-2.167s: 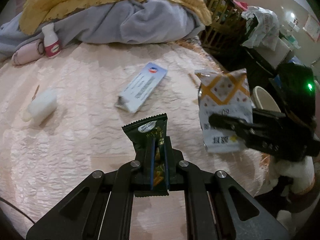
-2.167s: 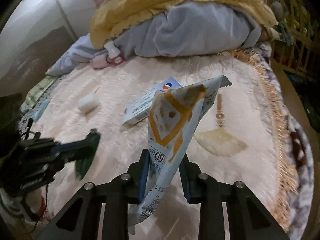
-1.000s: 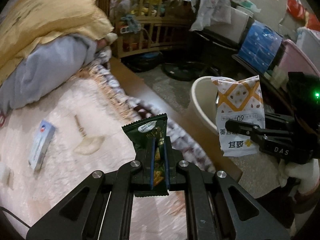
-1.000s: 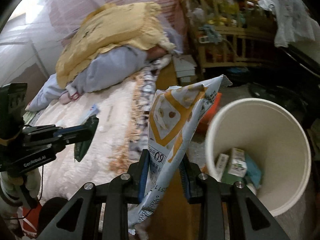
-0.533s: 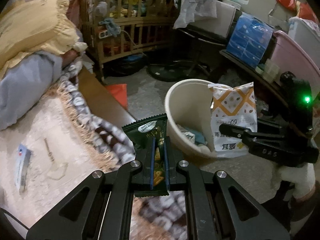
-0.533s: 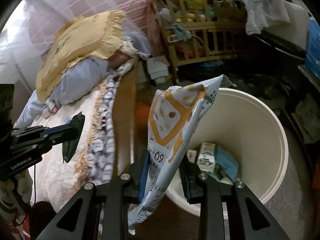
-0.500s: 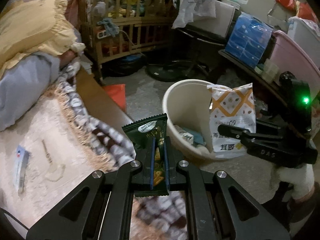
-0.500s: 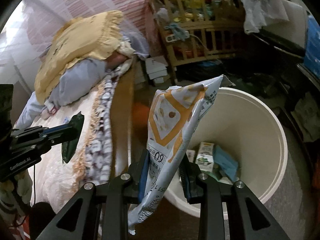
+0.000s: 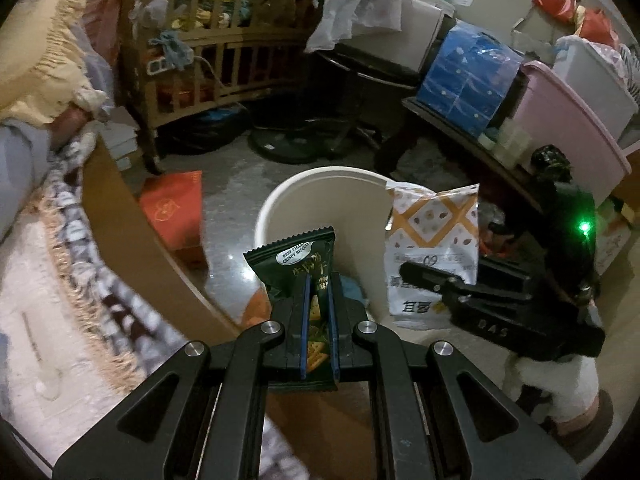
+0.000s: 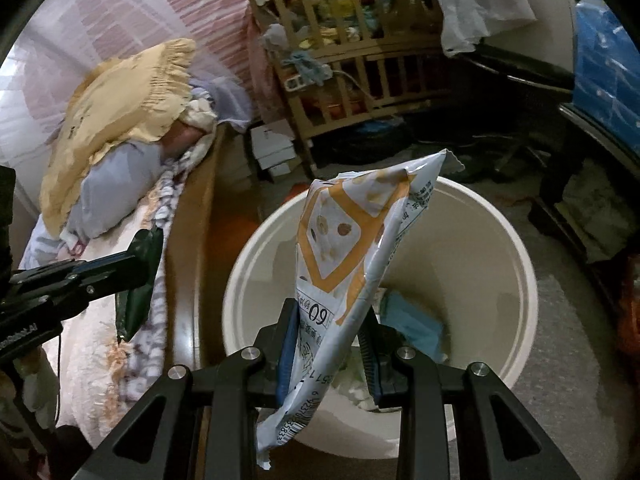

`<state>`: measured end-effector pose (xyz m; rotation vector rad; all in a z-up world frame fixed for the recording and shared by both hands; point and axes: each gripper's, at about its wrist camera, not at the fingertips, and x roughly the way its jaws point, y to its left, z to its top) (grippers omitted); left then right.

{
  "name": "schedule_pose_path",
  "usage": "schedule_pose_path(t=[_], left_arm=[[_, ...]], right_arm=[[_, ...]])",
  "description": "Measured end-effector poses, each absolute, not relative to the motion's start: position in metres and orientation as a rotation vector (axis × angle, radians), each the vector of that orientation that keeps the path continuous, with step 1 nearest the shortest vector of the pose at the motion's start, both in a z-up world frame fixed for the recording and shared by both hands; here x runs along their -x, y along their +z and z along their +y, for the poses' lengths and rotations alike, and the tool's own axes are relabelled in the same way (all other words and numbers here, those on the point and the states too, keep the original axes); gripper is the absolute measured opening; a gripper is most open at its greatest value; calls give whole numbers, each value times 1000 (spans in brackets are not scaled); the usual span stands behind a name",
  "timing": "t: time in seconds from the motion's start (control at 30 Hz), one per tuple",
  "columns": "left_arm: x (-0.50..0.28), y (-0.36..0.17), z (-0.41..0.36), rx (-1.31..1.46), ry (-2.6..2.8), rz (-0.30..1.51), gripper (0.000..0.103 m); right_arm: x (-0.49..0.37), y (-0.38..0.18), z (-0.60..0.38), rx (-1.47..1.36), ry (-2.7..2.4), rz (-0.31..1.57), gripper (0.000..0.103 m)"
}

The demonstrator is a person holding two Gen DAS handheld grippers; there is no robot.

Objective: Collect trash
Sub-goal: 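Carry both packets over the white bucket and open both tools to drop them, then move both open tools back over the medicine box and foam piece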

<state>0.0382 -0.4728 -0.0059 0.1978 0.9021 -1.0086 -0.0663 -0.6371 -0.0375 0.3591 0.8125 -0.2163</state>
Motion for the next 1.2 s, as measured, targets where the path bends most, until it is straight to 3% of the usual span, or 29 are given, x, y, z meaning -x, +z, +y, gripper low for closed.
schedule_pose_path(t=[0.33,0.5,0.53,0.57,0.63,1.2], left_arm=[[-47,-20,-504,-152,-1036,941,6],[-55,-24,-505,-82,-1064,963,8],[-55,-23,-506,-81,-1067,964,16],[-55,-23,-506,-80,-1069,966,30],[-56,-23,-503,-82,-1062,960,43],[-61,-5,-439,-145,-919,899,43]], right_arm=[[63,-48,-650,-342,-281,843,28],[65,-48,-657,-342,-337,833,46],[65,-48,-657,-337,-349,832,47],[66,-48,-658,-333,-359,831,51],[67,-46,-660,-339,-365,823,57],[63,-39,-622,-296,-265,790,60]])
